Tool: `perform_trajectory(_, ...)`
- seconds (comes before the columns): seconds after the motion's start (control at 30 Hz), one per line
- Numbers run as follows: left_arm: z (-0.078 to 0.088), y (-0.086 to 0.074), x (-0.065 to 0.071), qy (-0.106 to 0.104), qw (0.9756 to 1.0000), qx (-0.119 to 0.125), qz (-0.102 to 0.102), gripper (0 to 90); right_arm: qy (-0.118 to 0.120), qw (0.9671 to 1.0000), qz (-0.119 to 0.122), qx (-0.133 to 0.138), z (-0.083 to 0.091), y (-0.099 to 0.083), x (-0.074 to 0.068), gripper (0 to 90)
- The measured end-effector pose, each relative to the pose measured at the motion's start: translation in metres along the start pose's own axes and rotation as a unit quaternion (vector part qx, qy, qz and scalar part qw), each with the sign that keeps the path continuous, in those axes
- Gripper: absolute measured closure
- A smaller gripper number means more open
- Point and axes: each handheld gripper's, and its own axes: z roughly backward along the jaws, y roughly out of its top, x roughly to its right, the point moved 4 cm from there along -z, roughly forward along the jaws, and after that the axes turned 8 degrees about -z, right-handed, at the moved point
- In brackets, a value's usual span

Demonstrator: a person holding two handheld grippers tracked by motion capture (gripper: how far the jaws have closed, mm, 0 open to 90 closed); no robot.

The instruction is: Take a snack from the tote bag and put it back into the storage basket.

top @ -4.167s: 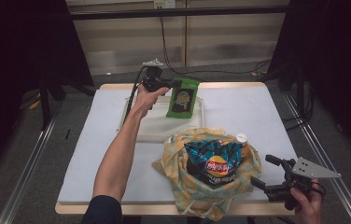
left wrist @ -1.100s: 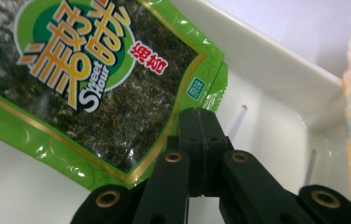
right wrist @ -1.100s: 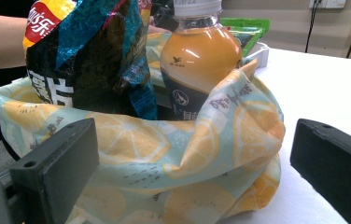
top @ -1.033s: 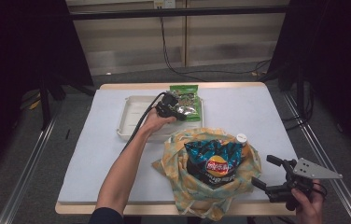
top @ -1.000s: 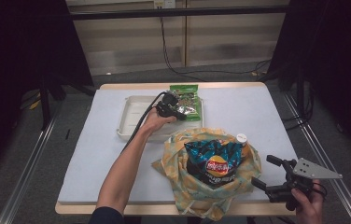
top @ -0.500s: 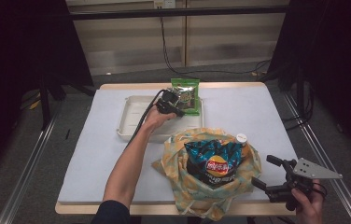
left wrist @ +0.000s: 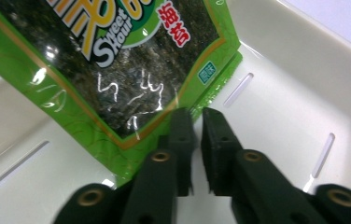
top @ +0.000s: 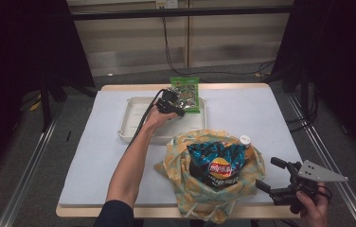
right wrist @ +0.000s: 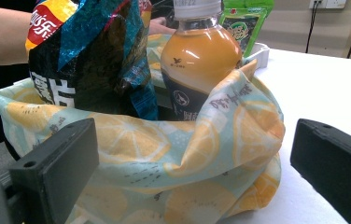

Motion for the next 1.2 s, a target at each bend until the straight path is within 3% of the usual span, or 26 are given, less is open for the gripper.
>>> perform_trajectory(0.07,0.003,-0.001,0.000,-0.003,0.9998,-0.012,-0.016,78.3,0.001,1.0000,0.000,0.000,-0.001,0.000,0.000,0.5)
perform_trajectory(0.17,0.008,-0.002,0.003,-0.007,0.9999,0.012,0.008,77.2,0.004,1.0000,0.000,-0.004,-0.001,0.000,-0.001,0.5)
perform_trajectory(0.23,0.012,0.001,0.008,-0.009,0.9996,0.026,0.003,77.1,0.001,1.0000,0.000,-0.002,-0.001,0.000,-0.001,0.5)
perform_trajectory(0.27,0.015,0.003,0.010,-0.008,0.9997,0.020,-0.008,77.1,0.001,1.0000,0.000,-0.003,-0.001,0.000,-0.001,0.5)
perform_trajectory(0.5,0.026,0.005,0.018,-0.014,0.9993,0.033,-0.012,75.5,0.000,1.0000,0.000,-0.003,-0.001,0.000,0.000,0.5)
perform_trajectory(0.57,0.035,0.005,0.025,-0.026,0.9976,0.064,-0.001,72.9,-0.001,1.0000,0.001,-0.003,-0.001,0.000,-0.001,0.5)
perform_trajectory(0.73,0.046,0.006,0.037,-0.033,0.9950,0.094,0.000,64.7,-0.003,1.0000,0.001,-0.003,-0.001,0.000,0.001,0.5)
perform_trajectory(0.77,0.053,0.007,0.043,-0.038,0.9933,0.109,0.002,62.6,-0.004,1.0000,0.002,-0.003,-0.001,0.000,0.001,0.5)
perform_trajectory(0.87,0.060,0.007,0.049,-0.035,0.9927,0.116,-0.004,57.1,-0.002,1.0000,0.000,-0.005,0.000,0.000,0.001,0.5)
perform_trajectory(0.93,0.068,0.008,0.055,-0.036,0.9904,0.133,-0.001,49.4,-0.004,1.0000,0.001,-0.005,0.000,0.000,0.002,0.4)
perform_trajectory(1.03,0.080,0.007,0.066,-0.042,0.9870,0.155,-0.001,44.9,-0.011,0.9999,-0.002,0.002,-0.001,0.001,0.003,0.4)
perform_trajectory(1.2,0.100,0.003,0.079,-0.039,0.9862,0.160,-0.012,40.1,-0.014,0.9999,0.002,-0.001,0.000,0.001,0.003,0.4)
